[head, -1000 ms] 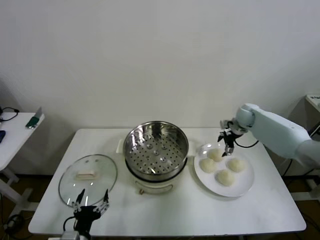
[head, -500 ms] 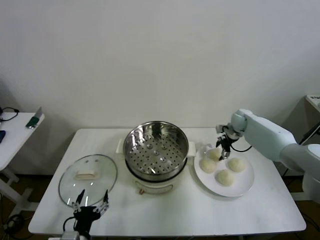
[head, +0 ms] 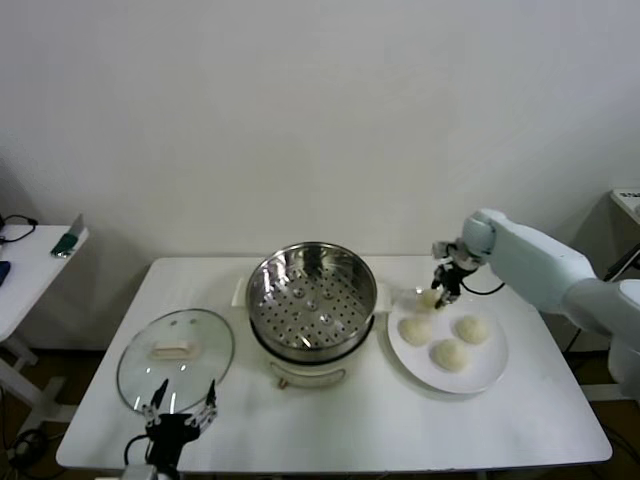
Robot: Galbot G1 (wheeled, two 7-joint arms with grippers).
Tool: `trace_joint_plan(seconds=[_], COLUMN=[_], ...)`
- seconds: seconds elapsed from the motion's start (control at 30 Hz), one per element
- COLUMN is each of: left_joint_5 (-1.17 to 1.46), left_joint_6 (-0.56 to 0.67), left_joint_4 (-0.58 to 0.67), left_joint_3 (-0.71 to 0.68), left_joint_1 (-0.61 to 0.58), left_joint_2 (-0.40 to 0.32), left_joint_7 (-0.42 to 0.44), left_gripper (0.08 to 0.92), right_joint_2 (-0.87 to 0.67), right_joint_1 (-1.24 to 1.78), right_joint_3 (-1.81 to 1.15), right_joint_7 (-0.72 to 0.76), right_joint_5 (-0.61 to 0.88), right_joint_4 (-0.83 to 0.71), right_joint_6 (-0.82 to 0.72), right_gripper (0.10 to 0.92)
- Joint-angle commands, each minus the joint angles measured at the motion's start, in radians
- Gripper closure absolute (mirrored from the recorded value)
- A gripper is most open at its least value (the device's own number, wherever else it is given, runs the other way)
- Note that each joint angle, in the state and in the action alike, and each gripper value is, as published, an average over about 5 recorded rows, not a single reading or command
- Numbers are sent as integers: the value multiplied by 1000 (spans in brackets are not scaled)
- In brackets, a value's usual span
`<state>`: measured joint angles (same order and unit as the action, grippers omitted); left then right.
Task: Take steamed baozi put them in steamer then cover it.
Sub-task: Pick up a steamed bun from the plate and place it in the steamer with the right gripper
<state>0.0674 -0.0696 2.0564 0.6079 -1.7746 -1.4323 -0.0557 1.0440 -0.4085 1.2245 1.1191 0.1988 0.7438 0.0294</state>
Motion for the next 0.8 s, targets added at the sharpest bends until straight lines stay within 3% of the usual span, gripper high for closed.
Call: trace_joint_plan(seconds=[0.03,0.27,0.37,0.67,0.8], left_joint_5=[-4,-4,-3,-1,0], left_joint_6=[1,3,7,15,14], left_joint_4=[8,13,15,19,20], left_joint_3=[0,3,4,7,6], left_joint_1=[-6,-9,-11,-18,-17], left_joint_2=[2,2,2,2,0], left_joint_7=[0,-1,-1,-4,-4], left_gripper=[177,177,177,177,177], right_joint_2=[53,164,213,329,347], right_joint_1=[-450,-566,-505,-209,-116], right_joint_3=[214,246,240,156,130], right_joint_7=[76,70,33,-73,-115], right_joint_5=[139,80,6,-358,-445], right_joint_4=[186,517,567,378,285], right_joint_6=[209,301,336,528,552], right_gripper=[516,516,516,516,516])
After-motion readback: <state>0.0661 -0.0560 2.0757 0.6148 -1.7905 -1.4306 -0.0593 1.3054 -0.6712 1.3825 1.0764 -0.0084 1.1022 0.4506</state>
